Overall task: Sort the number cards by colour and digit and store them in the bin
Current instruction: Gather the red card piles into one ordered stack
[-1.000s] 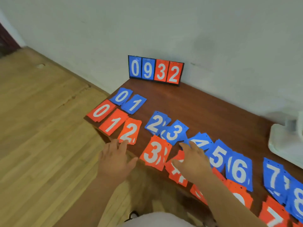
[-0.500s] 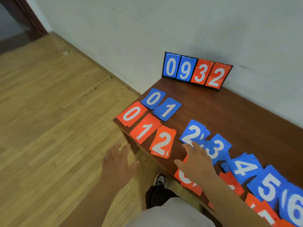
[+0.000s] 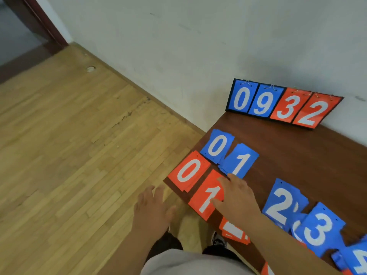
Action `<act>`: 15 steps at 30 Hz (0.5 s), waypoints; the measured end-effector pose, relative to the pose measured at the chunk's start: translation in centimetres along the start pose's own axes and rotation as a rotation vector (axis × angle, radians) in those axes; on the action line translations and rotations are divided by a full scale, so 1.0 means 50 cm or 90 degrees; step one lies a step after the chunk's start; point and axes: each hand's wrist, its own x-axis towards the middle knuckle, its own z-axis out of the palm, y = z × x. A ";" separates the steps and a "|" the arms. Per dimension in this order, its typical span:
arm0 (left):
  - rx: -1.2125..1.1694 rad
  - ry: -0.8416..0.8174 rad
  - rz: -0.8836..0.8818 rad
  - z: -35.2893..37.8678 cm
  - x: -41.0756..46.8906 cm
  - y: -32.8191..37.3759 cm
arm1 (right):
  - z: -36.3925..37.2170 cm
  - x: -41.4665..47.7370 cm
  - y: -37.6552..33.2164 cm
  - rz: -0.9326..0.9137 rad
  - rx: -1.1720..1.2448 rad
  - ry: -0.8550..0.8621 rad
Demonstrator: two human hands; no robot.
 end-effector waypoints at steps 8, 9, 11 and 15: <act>0.077 -0.112 0.192 -0.044 0.232 -0.075 | 0.060 0.089 -0.141 0.128 -0.002 -0.014; 0.079 -0.132 0.216 -0.048 0.261 -0.076 | 0.068 0.101 -0.155 0.140 -0.010 -0.011; 0.067 -0.180 0.252 -0.049 0.311 -0.074 | 0.081 0.124 -0.174 0.171 -0.029 -0.005; -0.066 -0.282 0.275 -0.041 0.357 -0.067 | 0.103 0.141 -0.202 0.238 -0.029 -0.008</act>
